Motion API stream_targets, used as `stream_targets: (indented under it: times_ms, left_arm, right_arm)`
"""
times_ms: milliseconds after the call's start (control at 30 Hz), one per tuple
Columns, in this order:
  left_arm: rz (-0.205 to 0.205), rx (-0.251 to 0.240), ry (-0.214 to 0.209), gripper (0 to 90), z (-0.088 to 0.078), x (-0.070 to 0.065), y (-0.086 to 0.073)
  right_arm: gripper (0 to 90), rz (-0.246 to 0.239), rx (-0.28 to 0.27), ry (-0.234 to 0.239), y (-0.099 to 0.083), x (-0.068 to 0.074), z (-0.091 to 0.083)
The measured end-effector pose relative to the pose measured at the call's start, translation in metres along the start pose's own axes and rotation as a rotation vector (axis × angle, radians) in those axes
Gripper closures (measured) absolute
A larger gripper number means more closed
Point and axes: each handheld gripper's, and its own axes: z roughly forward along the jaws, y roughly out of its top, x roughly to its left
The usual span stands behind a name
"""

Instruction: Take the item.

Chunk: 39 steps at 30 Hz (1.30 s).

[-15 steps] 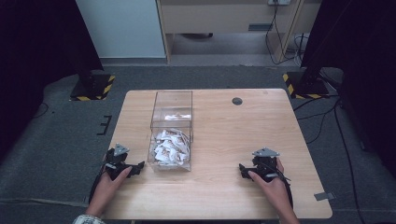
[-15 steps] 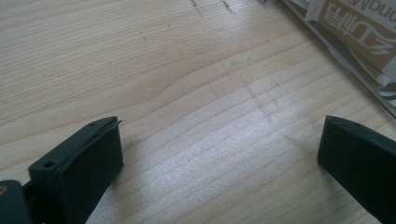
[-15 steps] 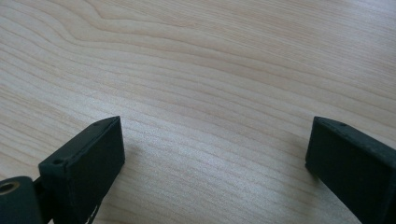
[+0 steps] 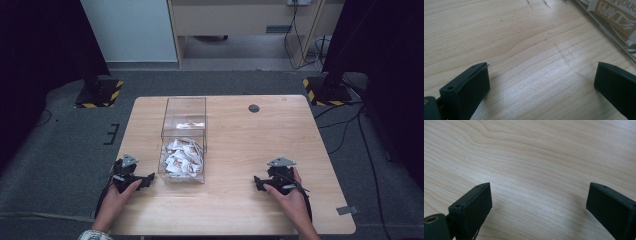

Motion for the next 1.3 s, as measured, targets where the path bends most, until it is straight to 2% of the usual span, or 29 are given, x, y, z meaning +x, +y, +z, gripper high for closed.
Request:
stream_targets:
  times_ms: [233, 500, 867, 1300]
  left_arm:
    - [0.001, -0.001, 0.000, 0.0, 0.000, 0.000, 0.000]
    - [0.001, -0.001, 0.000, 0.0, 0.000, 0.000, 0.000]
    - [0.001, -0.001, 0.000, 0.0, 0.000, 0.000, 0.000]
    - [0.001, -0.001, 0.000, 0.0, 0.000, 0.000, 0.000]
  right_arm:
    - [8.4, -0.036, 0.004, 0.011, 0.010, 0.010, -0.006]
    - [10.5, -0.043, 0.014, 0.037, 0.019, 0.012, -0.008]
    - [13.5, -0.081, 0.012, 0.066, 0.045, 0.023, -0.015]
    - [20.0, -0.113, 0.010, 0.107, 0.065, 0.036, -0.017]
